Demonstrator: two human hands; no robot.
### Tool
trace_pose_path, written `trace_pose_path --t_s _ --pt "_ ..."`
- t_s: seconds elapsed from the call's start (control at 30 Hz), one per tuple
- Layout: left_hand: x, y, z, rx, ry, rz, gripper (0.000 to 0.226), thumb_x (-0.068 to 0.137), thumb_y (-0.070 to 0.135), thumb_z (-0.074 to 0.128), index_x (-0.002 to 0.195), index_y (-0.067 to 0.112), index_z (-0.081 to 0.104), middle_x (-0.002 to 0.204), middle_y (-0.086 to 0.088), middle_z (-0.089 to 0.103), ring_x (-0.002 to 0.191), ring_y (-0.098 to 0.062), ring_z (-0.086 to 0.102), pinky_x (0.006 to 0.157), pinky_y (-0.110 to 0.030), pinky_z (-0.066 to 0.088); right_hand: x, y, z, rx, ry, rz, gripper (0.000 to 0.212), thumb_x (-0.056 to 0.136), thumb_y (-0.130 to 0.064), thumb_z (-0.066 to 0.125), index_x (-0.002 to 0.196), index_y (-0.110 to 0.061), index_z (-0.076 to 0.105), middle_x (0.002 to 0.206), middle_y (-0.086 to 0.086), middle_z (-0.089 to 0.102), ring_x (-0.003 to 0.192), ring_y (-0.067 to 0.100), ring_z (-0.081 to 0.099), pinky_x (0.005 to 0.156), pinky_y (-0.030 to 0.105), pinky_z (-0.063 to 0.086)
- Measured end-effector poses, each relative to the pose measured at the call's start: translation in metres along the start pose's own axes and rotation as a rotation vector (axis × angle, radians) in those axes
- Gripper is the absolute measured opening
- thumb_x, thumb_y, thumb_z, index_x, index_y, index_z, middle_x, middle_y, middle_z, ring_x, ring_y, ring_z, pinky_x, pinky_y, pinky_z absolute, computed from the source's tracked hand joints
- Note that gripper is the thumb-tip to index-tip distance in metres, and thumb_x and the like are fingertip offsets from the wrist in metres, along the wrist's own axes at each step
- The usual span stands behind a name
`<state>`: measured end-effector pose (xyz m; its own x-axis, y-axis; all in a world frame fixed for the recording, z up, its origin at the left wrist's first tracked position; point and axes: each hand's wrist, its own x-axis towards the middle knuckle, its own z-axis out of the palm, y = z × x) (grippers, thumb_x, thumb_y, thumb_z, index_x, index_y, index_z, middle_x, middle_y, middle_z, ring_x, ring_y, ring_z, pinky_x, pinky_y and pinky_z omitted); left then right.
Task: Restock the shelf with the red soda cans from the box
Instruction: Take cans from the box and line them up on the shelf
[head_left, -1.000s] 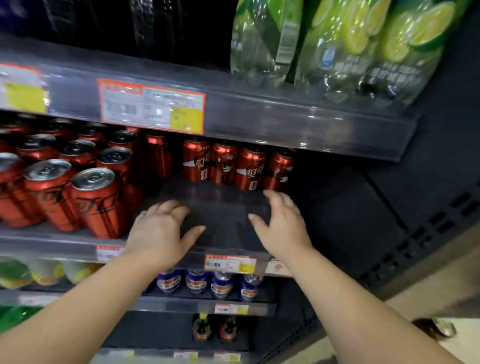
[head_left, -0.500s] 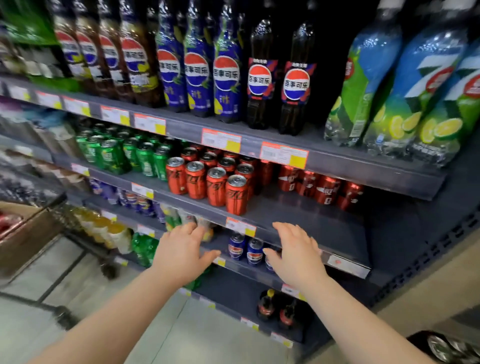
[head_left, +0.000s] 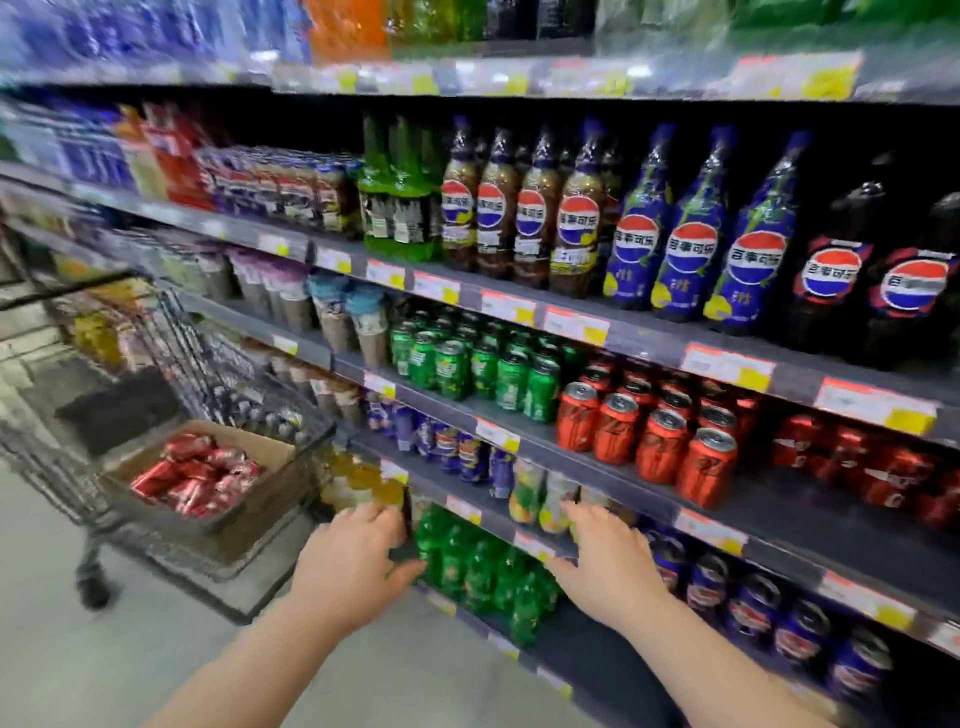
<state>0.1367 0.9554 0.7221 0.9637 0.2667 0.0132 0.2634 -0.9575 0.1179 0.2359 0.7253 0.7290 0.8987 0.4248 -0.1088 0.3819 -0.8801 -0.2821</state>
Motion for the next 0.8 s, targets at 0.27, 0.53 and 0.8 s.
trace_pose_path --t_s 0.27,0.53,0.8 --pt "0.006 -0.151 -0.027 0.012 0.003 -0.105 0.060 0.081 0.060 0.053 0.127 0.021 0.052 0.125 -0.001 0.054 0.116 -0.025 0.053 0.093 -0.037 0.047 0.048 -0.146 0.035 -0.008 -0.053 -0.066 0.063 0.089 -0.046 0.052 0.144 -0.027 0.028 0.149 -0.004 0.034 0.138 0.022 0.032 0.112 0.046 0.027" --pt "0.053 -0.246 -0.012 -0.013 -0.065 -0.197 0.063 0.084 0.060 0.048 0.136 0.025 0.042 0.131 0.004 0.048 0.121 -0.018 0.047 0.098 -0.034 0.044 0.143 -0.234 0.073 -0.009 -0.108 -0.097 0.057 0.089 -0.044 0.053 0.140 -0.026 0.033 0.145 -0.001 0.040 0.135 0.025 0.035 0.112 0.050 0.025" --pt "0.179 -0.353 -0.018 0.076 -0.136 -0.267 0.062 0.083 0.060 0.049 0.135 0.026 0.045 0.134 0.003 0.050 0.123 -0.018 0.047 0.100 -0.035 0.043 0.294 -0.310 0.105 0.016 -0.168 -0.125 0.058 0.089 -0.041 0.053 0.141 -0.028 0.032 0.145 -0.001 0.040 0.135 0.025 0.036 0.113 0.050 0.024"
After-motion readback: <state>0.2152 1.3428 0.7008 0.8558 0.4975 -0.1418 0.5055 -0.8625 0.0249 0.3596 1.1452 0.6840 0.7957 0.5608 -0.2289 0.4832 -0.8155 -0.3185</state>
